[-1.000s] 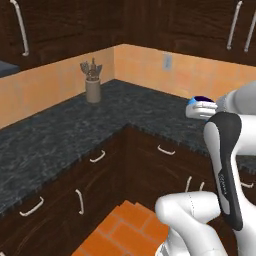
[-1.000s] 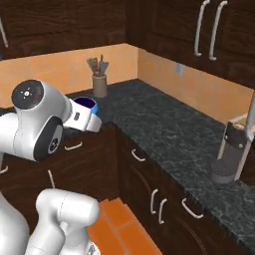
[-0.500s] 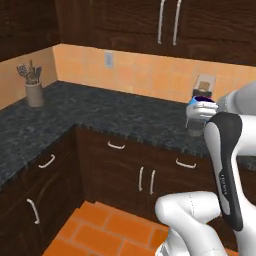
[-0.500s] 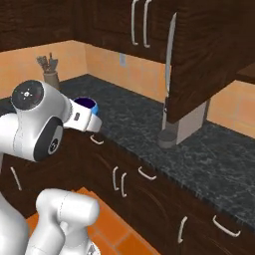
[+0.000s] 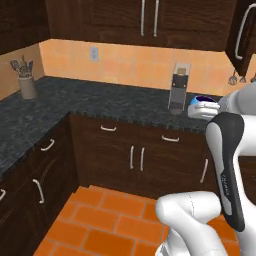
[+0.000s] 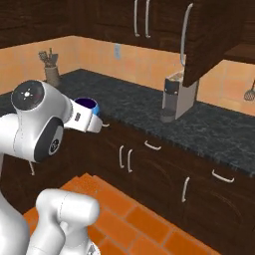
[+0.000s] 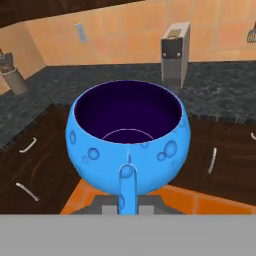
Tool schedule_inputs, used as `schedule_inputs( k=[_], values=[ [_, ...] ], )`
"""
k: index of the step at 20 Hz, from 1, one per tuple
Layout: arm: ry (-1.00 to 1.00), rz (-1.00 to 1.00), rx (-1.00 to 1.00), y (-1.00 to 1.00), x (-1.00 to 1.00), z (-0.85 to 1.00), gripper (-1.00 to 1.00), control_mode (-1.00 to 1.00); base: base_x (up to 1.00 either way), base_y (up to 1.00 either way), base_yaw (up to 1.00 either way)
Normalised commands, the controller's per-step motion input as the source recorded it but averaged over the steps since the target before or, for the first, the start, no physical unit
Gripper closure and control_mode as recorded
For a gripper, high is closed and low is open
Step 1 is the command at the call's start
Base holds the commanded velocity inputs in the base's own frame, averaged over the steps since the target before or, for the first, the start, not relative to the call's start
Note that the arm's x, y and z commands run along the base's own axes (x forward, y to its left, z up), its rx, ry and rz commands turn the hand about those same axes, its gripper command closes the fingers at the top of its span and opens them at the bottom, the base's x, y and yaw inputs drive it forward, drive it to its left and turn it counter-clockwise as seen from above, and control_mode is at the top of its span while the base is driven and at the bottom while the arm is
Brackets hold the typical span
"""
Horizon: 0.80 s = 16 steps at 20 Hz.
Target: Gather all objects into one cabinet and sort the glasses and bowls to opposite sides.
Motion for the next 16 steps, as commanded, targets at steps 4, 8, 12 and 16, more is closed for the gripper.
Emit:
schedule_inputs(
  k=[4, 8, 12, 16],
  values=[
    [0.0, 0.0, 0.0, 0.0, 0.0, 0.0, 1.0, 1.0, -0.14, -0.5, -0.28],
    [0.0, 0.0, 0.0, 0.0, 0.0, 0.0, 1.0, 1.0, 0.09, -0.95, -0.24],
    [0.0, 0.0, 0.0, 0.0, 0.0, 0.0, 1.0, 1.0, -0.24, -0.67, -0.13],
    [0.0, 0.0, 0.0, 0.0, 0.0, 0.0, 1.0, 1.0, -0.03, -0.69, -0.13]
  ],
)
